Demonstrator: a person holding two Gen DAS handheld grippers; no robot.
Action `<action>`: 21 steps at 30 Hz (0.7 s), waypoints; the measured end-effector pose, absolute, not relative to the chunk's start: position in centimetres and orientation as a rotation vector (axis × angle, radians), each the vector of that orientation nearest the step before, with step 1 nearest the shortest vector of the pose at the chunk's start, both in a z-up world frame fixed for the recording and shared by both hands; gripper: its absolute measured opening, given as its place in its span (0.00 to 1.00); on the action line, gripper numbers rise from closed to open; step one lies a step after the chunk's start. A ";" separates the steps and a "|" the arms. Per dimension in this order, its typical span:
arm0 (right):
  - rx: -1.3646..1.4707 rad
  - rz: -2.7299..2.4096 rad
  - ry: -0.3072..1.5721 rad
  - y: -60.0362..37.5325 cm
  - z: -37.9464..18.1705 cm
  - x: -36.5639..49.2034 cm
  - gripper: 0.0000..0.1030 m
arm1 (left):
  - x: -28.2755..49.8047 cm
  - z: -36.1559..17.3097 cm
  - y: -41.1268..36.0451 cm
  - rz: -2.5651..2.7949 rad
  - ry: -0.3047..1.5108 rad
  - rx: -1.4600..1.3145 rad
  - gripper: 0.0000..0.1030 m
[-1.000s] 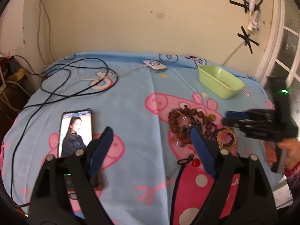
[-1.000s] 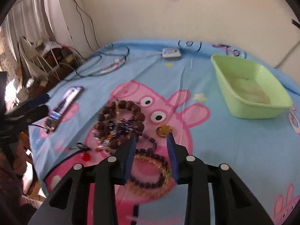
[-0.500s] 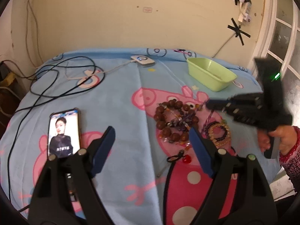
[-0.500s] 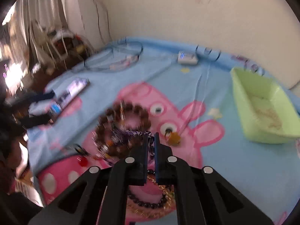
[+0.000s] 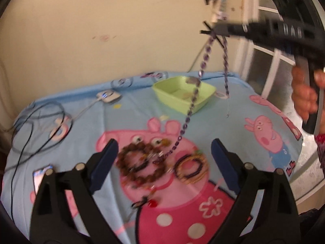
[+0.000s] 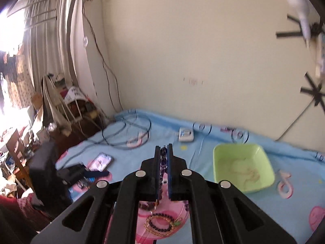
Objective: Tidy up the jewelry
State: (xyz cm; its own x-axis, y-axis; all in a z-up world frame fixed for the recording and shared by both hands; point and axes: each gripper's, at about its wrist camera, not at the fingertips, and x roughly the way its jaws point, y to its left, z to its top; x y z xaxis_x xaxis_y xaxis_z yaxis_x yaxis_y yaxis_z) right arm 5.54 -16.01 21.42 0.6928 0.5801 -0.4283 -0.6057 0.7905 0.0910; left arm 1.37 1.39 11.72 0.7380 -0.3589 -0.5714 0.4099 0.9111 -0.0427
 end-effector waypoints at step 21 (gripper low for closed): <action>-0.007 0.620 0.308 -20.7 30.8 4.1 0.00 | 8.4 18.2 -9.7 -0.730 0.589 0.028 0.15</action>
